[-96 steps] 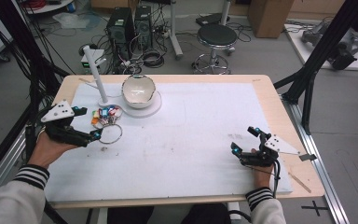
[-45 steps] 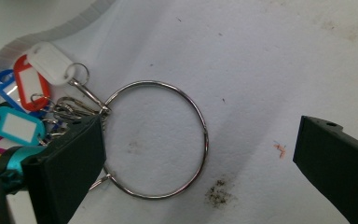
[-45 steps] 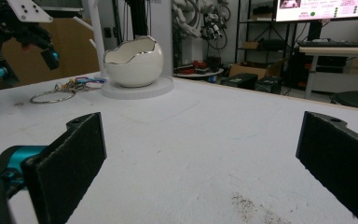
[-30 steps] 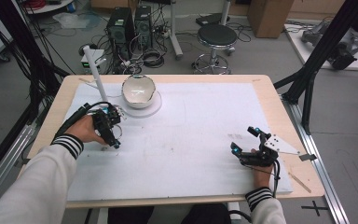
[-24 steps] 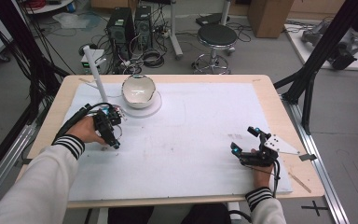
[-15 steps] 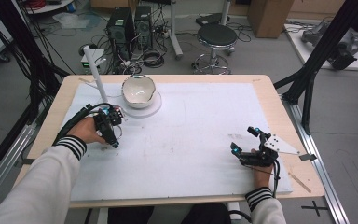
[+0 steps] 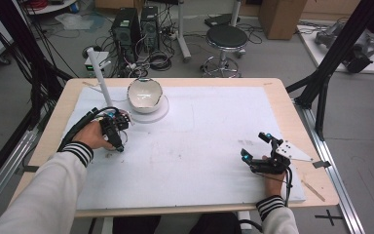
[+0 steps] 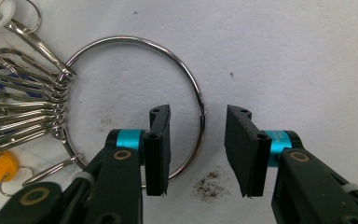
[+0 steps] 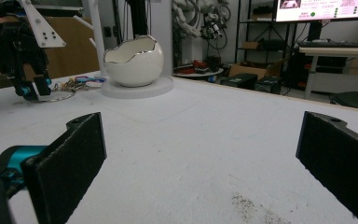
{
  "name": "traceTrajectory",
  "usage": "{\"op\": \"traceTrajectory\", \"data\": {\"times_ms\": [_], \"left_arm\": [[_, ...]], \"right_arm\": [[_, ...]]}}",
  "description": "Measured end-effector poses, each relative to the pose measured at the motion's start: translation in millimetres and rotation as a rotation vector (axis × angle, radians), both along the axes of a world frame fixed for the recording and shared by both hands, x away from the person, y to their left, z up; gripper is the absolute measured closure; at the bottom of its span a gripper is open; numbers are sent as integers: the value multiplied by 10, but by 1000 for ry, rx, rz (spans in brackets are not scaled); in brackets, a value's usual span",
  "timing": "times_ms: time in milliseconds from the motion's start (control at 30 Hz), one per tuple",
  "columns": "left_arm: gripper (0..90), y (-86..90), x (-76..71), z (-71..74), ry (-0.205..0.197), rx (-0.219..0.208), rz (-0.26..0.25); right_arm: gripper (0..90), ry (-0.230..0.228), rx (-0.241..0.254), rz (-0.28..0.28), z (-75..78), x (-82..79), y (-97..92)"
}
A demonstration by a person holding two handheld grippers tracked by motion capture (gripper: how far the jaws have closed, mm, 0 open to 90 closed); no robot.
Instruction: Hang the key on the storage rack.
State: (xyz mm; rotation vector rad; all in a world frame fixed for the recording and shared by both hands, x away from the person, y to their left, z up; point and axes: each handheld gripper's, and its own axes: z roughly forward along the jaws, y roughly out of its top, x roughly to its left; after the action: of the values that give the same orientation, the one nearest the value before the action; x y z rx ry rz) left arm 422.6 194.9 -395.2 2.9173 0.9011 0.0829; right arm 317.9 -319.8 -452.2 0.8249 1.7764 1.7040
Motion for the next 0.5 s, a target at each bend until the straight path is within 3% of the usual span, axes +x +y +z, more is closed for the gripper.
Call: {"op": "traceTrajectory", "data": {"times_ms": [500], "left_arm": [[676,-24,25,-61,9,24,12]], "right_arm": [[10,6,1,2,0,-4,2]]}}
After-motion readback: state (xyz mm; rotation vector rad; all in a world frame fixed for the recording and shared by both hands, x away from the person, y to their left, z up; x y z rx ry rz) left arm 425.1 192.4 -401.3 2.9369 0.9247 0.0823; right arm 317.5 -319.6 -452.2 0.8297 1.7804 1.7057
